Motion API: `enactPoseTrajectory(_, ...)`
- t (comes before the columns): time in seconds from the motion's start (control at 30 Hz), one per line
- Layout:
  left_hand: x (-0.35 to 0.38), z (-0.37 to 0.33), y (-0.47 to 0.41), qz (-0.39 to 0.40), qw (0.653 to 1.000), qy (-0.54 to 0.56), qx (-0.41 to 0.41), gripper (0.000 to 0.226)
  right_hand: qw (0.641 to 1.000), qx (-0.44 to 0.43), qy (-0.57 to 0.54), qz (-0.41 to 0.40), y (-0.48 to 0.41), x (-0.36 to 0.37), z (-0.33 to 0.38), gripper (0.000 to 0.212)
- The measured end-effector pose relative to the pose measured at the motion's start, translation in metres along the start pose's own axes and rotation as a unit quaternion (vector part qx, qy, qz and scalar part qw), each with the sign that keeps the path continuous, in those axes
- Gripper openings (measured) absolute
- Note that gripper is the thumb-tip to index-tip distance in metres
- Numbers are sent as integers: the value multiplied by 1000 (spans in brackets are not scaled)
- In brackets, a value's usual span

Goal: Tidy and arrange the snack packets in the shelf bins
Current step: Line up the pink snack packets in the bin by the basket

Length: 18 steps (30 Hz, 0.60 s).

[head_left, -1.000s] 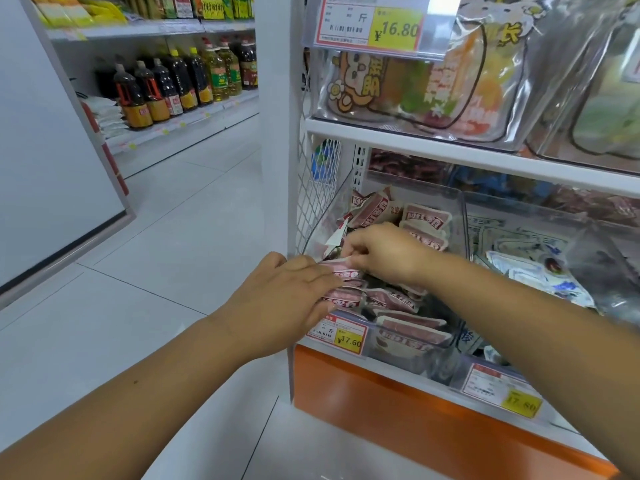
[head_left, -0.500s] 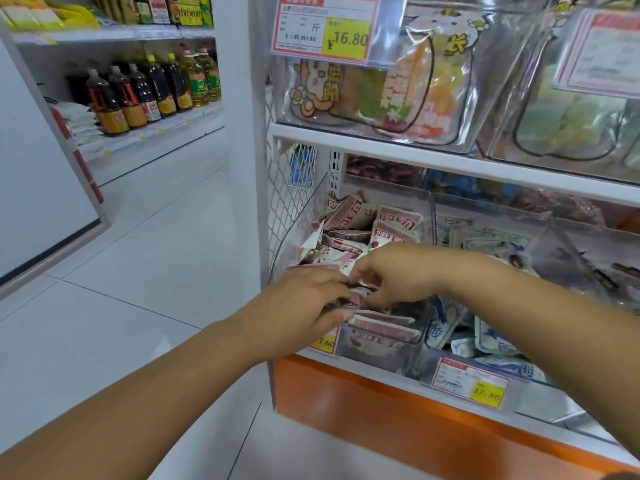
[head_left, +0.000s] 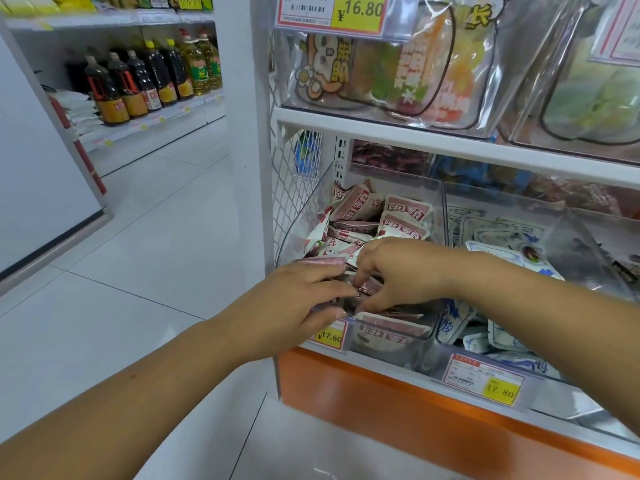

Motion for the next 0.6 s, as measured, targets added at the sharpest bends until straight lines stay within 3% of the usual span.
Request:
enactPoseTrajectory(0.17,-1,-1,0,-12,1000,-10,16,42,998,-24,49,-38,0,7,6,28)
enactPoseTrajectory(0.4,-1,-2,-2,5,998,19,-52,51,995,67,-72,-35,21,-37,-17,22)
enactPoseTrajectory(0.53,-1,-9,-8,-7,999,15,-46,57,998,44,-23,30,18,-24,-4,12)
enactPoseTrajectory(0.6,0,-12,-9,-12,1000,1,-24,57,997,8,14,77,18,-9,4,22)
Point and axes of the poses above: each hand's wrist, its own y-axis away from the middle knuckle, its own x-axis out of the palm, z = x × y, the point moved 4 cm from there along -y, towards the middle knuckle, and after that the axes turned 14 degrees about -z, right-handed, at the moved point
